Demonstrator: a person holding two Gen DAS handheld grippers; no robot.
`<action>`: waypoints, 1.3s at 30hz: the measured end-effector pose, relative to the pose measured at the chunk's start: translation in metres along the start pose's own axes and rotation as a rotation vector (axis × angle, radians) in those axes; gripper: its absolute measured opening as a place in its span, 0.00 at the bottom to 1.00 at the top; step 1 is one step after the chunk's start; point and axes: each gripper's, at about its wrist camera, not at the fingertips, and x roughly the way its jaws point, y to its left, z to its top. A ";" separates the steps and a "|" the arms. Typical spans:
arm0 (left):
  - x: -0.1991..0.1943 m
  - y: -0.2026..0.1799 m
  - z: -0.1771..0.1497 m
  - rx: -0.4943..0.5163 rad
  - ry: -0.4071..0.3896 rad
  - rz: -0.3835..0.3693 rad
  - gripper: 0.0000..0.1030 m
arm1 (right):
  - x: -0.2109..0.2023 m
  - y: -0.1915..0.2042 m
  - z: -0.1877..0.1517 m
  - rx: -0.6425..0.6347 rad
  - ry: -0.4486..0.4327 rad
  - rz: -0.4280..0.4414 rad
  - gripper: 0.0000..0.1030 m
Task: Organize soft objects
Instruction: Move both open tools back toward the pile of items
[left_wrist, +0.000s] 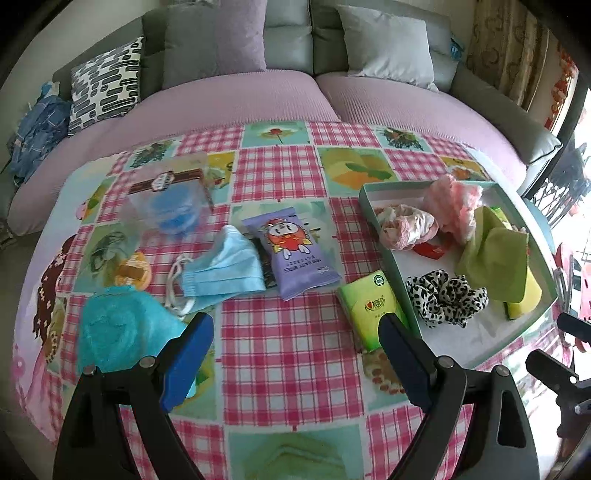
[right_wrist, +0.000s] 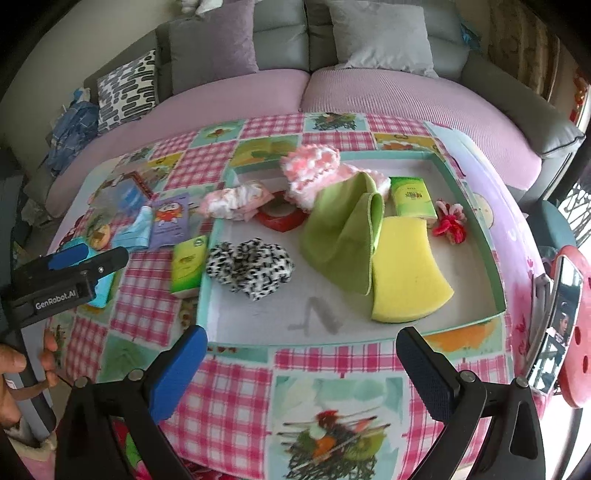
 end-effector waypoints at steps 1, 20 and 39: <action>-0.004 0.002 -0.001 -0.003 -0.004 -0.001 0.88 | -0.004 0.004 -0.001 -0.005 -0.002 -0.002 1.00; -0.066 0.080 -0.016 -0.108 -0.096 0.040 0.88 | -0.040 0.071 0.003 -0.086 -0.045 0.003 1.00; -0.060 0.193 -0.028 -0.297 -0.096 0.091 0.88 | 0.006 0.144 0.031 -0.226 0.008 0.041 1.00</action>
